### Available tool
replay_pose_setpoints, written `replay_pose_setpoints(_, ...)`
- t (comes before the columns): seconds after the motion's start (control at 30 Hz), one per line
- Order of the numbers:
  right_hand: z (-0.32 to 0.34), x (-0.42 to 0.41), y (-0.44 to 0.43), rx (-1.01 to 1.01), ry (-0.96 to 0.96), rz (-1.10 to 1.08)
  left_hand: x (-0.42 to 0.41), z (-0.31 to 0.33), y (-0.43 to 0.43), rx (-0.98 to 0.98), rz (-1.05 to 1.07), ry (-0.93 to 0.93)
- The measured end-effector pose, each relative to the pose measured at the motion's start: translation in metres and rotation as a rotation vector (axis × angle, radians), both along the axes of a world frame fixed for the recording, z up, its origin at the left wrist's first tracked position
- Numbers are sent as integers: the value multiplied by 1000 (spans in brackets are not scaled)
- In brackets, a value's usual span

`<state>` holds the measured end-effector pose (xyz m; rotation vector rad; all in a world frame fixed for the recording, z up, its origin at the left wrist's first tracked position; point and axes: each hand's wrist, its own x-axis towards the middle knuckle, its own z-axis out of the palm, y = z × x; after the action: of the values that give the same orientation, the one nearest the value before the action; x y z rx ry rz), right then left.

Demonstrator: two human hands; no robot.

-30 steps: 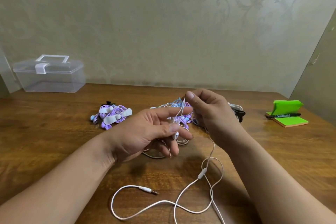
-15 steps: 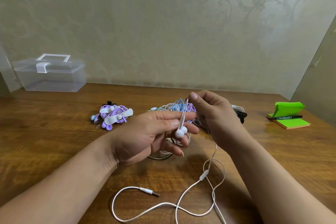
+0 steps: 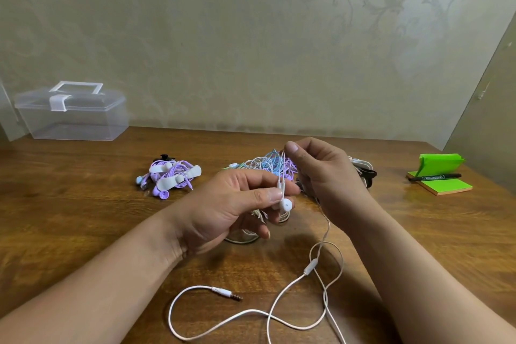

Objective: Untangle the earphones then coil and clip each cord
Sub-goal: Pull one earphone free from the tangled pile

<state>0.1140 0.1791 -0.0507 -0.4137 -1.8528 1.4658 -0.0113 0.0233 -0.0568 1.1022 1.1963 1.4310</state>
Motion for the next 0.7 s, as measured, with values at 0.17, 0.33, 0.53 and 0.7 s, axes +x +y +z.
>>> replay_pose_setpoints(0.17,2,2,0,-11,5,4,0,1,-1,2,-7,69)
replay_pose_setpoints(0.33,-2,0,0,6,-18,18,-4,4,-1,56,35,-63)
replay_pose_setpoints(0.53,-8,-5,-5,68,-81,58,-9,8,0,160,78,-202)
replay_pose_setpoints(0.7,-14,-10,-17,232,-141,97,-19,7,4,198,187,-196)
